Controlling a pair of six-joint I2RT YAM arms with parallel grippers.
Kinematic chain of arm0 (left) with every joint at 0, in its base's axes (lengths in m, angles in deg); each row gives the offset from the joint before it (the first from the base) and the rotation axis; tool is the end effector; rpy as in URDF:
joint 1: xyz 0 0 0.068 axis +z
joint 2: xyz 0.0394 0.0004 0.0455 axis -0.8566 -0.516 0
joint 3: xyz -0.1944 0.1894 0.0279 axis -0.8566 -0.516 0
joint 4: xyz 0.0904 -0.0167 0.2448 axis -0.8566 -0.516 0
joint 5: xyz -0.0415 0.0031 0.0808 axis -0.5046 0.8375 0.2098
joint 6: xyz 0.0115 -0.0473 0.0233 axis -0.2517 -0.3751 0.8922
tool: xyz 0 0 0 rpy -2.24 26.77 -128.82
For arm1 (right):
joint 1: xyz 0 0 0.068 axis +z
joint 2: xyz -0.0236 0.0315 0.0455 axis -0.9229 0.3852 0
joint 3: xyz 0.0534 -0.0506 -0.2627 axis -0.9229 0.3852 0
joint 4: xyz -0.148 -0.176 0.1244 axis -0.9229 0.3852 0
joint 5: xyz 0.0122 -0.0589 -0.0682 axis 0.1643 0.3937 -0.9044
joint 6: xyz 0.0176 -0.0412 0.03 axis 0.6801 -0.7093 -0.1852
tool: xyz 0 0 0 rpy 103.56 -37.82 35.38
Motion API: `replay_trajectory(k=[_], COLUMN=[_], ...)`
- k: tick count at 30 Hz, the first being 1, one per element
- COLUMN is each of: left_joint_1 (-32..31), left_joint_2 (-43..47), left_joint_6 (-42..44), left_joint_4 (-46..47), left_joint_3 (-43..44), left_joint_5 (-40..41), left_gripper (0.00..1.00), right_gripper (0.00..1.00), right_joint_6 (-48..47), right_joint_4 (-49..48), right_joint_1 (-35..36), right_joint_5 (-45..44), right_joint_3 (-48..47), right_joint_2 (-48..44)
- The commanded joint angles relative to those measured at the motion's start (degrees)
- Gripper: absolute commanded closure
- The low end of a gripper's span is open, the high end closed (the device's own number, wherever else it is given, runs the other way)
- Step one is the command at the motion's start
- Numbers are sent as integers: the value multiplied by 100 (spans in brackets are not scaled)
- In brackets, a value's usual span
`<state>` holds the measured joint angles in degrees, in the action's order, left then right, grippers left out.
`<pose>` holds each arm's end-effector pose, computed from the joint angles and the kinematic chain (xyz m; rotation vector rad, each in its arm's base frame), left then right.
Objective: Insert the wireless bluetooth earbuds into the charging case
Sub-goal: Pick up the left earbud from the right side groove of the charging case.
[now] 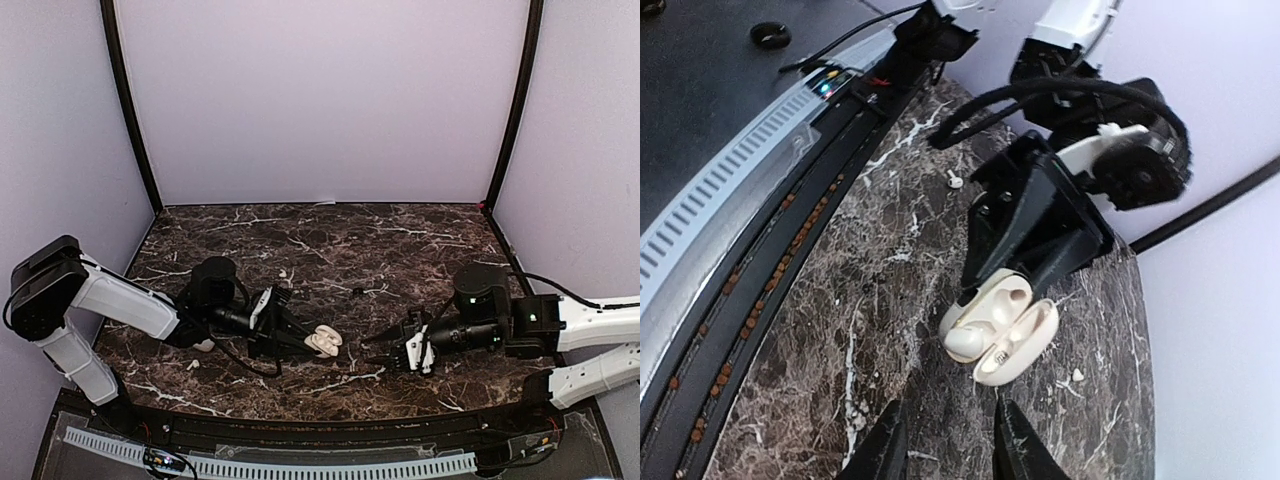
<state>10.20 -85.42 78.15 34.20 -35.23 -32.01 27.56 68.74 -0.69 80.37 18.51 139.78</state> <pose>0.1751 -0.2443 0.1862 1.4983 1.0596 -1.3023 0.0784 0.2066 0.2564 -1.7417 0.9172 0.5012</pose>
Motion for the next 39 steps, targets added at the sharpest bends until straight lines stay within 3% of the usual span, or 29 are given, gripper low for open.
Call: replay_trajectory(k=[1, 15, 39], left_joint_1=[43, 48, 48], left_joint_2=[215, 305, 292], left_joint_6=[154, 25, 120], left_joint_4=[-547, -540, -696], left_joint_3=[184, 135, 124], left_joint_5=[-276, -441, -608], left_gripper=[100, 100, 100], right_gripper=[71, 71, 67], right_joint_6=[-1311, -2621, -2821], right_joint_4=[249, -67, -214], right_joint_1=[328, 854, 850], right_joint_5=[-57, -1019, -1278], right_joint_3=[-390, -653, -999], right_joint_2=[347, 1171, 1771])
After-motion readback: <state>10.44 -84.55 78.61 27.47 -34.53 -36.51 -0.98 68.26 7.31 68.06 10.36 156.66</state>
